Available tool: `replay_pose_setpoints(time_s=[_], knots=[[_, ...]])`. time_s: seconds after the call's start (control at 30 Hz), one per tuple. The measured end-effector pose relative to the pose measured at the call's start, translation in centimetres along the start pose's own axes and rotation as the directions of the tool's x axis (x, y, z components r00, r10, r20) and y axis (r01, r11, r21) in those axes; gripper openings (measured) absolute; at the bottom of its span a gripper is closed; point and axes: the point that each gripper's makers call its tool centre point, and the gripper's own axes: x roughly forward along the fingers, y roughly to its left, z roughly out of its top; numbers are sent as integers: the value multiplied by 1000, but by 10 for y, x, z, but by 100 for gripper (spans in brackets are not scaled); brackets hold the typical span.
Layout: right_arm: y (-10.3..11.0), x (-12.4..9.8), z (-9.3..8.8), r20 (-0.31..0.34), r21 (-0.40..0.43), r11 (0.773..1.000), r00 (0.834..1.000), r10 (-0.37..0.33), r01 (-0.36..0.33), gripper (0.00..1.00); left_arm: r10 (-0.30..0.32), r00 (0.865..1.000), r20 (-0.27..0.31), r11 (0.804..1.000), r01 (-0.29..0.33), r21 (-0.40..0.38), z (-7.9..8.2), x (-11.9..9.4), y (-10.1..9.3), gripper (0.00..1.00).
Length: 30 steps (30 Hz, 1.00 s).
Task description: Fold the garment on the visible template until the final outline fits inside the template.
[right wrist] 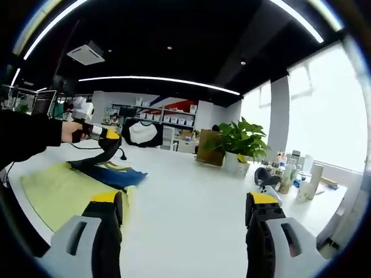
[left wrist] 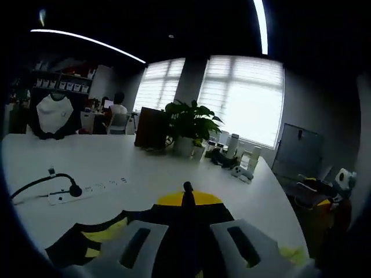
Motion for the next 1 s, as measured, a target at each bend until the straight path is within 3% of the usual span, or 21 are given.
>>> replay_pose_setpoints(time_s=[0.07, 0.17, 0.27, 0.37, 0.63, 0.8, 0.9, 1.0], knots=[[0, 1, -4, -12, 19, 1000, 1000, 4, -3, 90, -9, 1000, -26, 999, 8, -48, -11, 8, -4, 2], [6, -1, -1, -8, -3, 1000, 1000, 19, -19, 90, 1, 998, -63, 1000, -1, -5, -25, 14, -7, 2], [5, -1, -2, -10, 8, 1000, 1000, 22, -22, 90, -15, 996, -83, 1000, 14, -13, -36, 20, -12, 2], [3, -1, -4, -19, 2, 1000, 1000, 12, -12, 90, 6, 995, -100, 1000, -9, -29, -48, 26, -11, 2], [3, -1, -6, -24, 6, 1000, 1000, 15, -15, 90, 19, 991, -131, 999, -25, -40, -70, 36, -9, 2], [6, 0, -6, -33, -1, 1000, 999, 23, -23, 90, 10, 988, -154, 991, -30, -130, -86, 37, -12, 3], [6, 0, -5, -29, 7, 1000, 999, 25, -24, 90, 5, 989, -149, 990, -26, -137, -90, 40, -15, 3], [3, -2, -4, -25, 9, 1000, 999, 20, -20, 90, 54, 985, -166, 991, -74, -114, -99, 40, -11, 4]])
